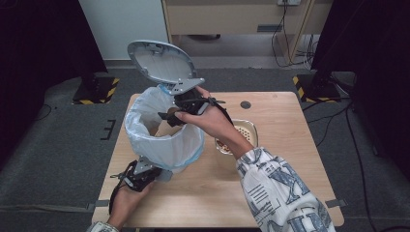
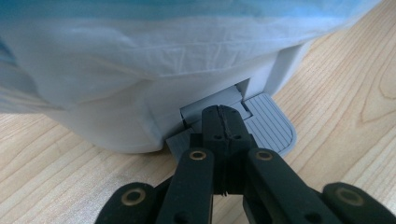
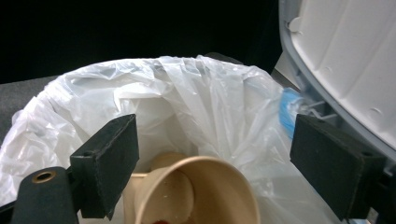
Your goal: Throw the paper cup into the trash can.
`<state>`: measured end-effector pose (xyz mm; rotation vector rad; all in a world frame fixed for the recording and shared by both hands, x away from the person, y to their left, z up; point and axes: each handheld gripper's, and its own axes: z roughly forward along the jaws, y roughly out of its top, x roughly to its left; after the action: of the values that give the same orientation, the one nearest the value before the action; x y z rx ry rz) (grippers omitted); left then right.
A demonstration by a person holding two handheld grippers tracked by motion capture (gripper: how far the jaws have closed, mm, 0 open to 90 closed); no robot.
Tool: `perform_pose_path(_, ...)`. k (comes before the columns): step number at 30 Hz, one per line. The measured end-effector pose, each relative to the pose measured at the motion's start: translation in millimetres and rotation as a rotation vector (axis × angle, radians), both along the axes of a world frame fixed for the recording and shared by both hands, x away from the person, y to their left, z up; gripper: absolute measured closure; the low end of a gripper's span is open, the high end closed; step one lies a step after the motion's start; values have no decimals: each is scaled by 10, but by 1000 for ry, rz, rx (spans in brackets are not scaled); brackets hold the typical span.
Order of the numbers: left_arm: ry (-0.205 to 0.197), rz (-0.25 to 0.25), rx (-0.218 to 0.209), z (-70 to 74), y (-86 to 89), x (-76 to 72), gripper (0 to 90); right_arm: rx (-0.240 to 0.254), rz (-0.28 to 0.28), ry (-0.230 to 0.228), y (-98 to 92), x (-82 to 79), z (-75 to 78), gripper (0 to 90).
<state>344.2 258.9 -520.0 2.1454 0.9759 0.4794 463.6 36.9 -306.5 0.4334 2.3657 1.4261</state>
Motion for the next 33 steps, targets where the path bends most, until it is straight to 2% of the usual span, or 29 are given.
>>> perform_pose_path(6, -2, 1, 0, -1, -2, -1, 900, 11, -18, -22, -92, -2, 25, 216)
perform_pose_path(18, -1, 1, 0, 0, -1, -1, 900, 19, -40, -26, -292, 11, 50, 258)
perform_pose_path(33, -2, 1, -3, -3, 0, 0, 900, 41, -98, -26, -667, 44, 50, 261)
